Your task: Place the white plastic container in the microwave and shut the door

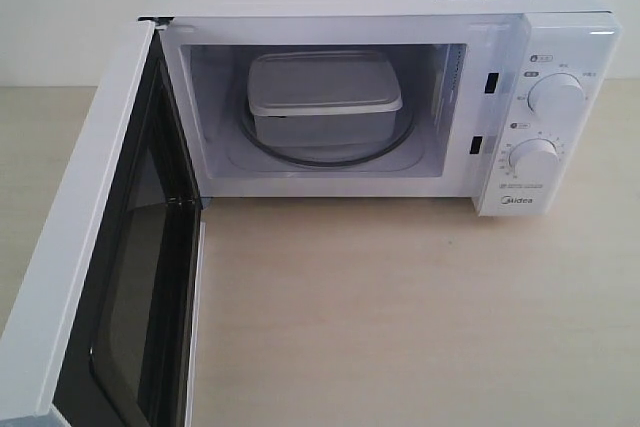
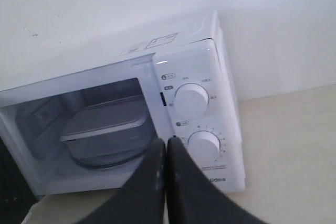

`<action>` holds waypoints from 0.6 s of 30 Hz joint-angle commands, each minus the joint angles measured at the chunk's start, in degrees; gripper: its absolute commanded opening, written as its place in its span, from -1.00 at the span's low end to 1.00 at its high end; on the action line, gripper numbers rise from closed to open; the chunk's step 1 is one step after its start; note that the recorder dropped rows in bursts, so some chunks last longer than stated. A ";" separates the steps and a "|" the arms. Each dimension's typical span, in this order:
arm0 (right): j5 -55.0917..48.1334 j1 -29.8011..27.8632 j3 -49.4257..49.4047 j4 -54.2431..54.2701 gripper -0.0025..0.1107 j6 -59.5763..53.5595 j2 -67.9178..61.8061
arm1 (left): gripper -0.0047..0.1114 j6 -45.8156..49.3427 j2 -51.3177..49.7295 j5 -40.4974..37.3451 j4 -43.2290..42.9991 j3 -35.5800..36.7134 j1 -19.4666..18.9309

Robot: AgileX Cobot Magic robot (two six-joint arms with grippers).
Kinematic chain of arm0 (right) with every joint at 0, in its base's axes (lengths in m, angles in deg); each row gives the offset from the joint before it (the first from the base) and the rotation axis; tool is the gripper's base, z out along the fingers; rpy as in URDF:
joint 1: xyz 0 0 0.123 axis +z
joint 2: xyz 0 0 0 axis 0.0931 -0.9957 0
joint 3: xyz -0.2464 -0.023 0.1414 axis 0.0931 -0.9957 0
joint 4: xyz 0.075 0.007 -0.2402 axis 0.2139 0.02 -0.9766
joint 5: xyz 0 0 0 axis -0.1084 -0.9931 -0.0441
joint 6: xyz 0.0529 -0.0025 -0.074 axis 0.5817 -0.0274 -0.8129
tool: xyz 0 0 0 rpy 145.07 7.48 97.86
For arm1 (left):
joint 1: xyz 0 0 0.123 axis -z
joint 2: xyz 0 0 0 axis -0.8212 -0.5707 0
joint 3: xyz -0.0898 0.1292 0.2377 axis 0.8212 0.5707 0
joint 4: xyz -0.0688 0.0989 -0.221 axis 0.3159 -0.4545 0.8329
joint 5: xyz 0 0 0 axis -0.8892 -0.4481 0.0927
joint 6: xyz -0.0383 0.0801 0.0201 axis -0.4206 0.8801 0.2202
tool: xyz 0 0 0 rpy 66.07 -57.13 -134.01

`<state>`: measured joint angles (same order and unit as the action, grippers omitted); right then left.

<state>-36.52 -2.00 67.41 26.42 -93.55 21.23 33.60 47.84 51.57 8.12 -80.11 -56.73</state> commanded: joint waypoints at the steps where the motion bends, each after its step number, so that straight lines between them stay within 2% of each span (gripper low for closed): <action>1: 5.54 0.63 -3.13 -0.56 -0.96 -4.10 0.73 | -0.84 -0.50 0.48 0.40 0.44 0.21 0.03; 6: 7.41 1.24 -6.07 -0.71 -0.96 -9.85 0.73 | -0.84 -0.50 0.48 0.40 0.44 0.21 0.03; 17: 8.27 1.24 -6.78 -0.32 -0.96 -9.49 0.73 | -0.84 -0.50 0.48 0.40 0.44 0.21 0.03; 18: 8.08 1.24 -6.78 -4.45 -0.96 -8.34 0.73 | -0.84 -0.50 0.48 0.40 0.44 0.21 0.03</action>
<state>-29.00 -0.78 60.93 25.66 -102.53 21.63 33.60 47.84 51.57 8.12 -80.11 -56.73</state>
